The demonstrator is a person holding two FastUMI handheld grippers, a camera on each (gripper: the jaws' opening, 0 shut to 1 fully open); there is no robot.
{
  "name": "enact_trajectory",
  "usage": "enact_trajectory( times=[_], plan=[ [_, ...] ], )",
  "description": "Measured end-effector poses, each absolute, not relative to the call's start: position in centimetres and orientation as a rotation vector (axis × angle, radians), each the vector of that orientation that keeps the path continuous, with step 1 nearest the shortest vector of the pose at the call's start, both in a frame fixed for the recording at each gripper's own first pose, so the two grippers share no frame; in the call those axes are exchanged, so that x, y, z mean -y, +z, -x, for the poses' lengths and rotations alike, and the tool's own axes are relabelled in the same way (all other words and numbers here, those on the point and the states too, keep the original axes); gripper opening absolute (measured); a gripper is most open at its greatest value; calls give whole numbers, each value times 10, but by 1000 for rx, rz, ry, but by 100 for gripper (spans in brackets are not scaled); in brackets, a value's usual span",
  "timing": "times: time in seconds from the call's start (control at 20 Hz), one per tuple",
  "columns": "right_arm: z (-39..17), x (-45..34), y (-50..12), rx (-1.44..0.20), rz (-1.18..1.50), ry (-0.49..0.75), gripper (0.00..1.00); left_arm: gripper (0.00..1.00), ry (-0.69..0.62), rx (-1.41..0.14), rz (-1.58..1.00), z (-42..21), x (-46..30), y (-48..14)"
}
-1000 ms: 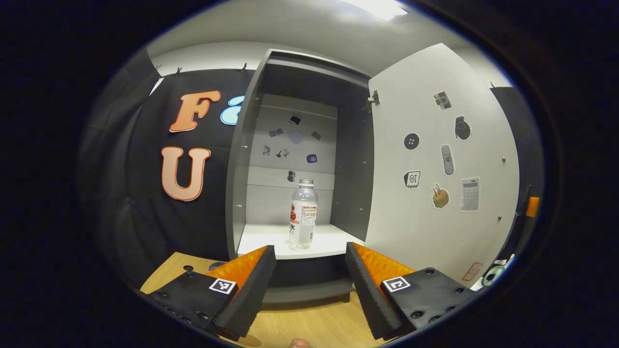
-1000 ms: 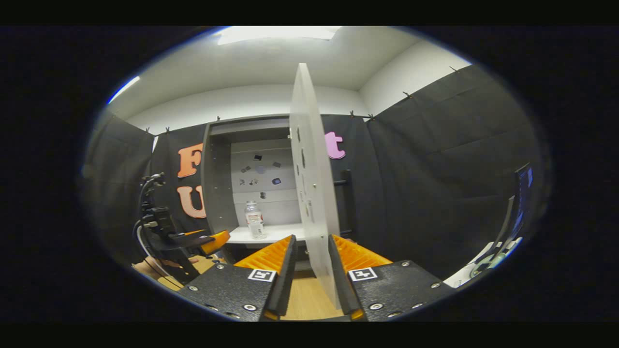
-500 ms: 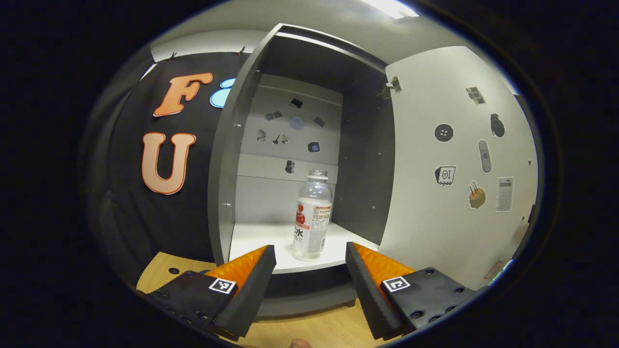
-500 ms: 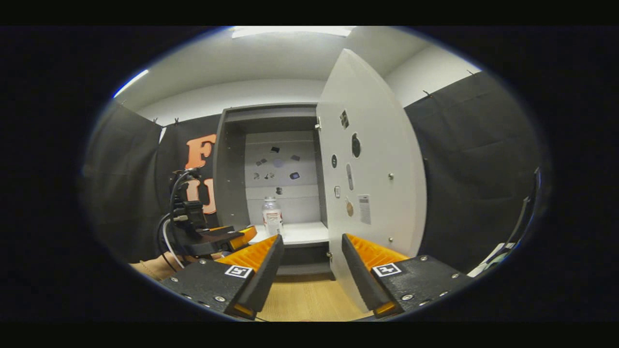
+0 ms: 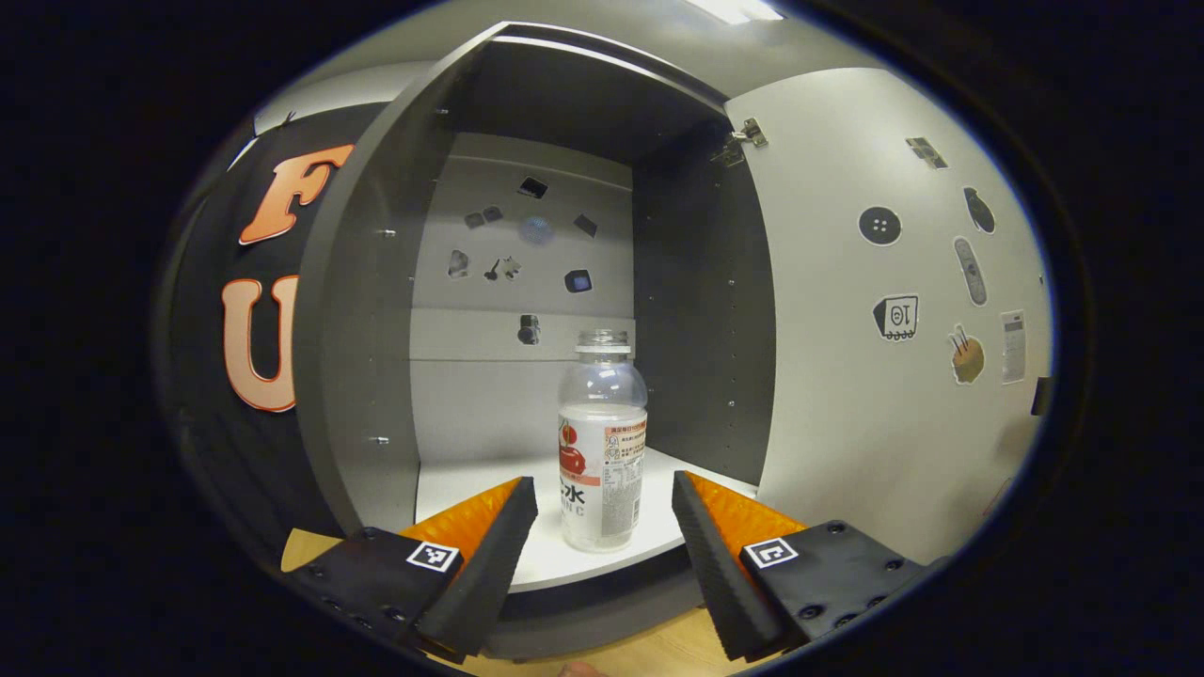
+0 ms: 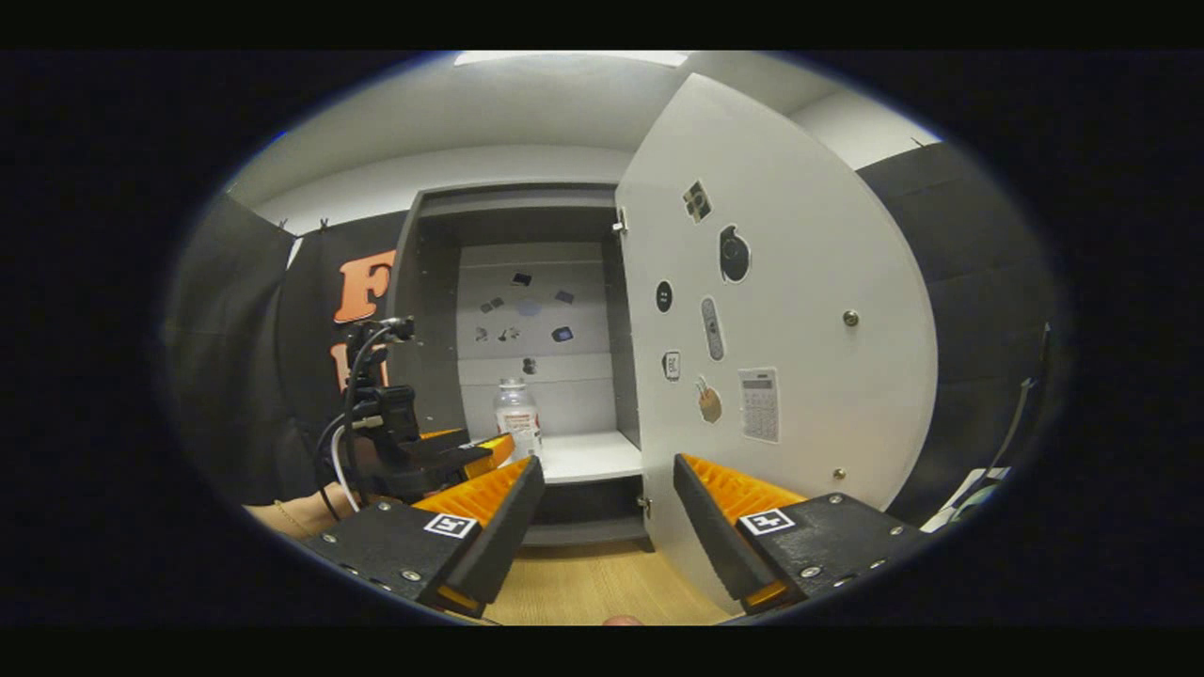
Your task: Open the cabinet door with the right hand, grasp the bottle in the cabinet with the left hand and place it on the coaster, then close the cabinet door with the right hand.
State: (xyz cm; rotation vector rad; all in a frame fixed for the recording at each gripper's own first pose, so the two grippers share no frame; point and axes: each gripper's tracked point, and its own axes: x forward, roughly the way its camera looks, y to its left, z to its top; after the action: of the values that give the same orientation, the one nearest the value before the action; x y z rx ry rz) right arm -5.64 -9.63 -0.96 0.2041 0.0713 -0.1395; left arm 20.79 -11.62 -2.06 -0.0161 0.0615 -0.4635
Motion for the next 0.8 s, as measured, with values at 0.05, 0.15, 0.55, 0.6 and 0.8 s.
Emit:
enact_trajectory(
  times=[0.05,0.15,0.55,0.6,0.8],
  plan=[
    [52,96,-11,-71,-207,-148,82,94,-476,-62,23,-213,119,-21],
    [42,96,-13,-75,-209,-167,86,94,-496,-73,29,-225,126,-25],
    [25,92,-27,-110,-207,-212,82,94,-539,-86,48,-265,142,-29],
    [23,90,-29,-115,-216,-213,87,94,-544,-82,46,-268,144,-28],
    [18,87,-33,-128,-232,-213,86,95,-550,-84,41,-278,150,-31]
  ],
)
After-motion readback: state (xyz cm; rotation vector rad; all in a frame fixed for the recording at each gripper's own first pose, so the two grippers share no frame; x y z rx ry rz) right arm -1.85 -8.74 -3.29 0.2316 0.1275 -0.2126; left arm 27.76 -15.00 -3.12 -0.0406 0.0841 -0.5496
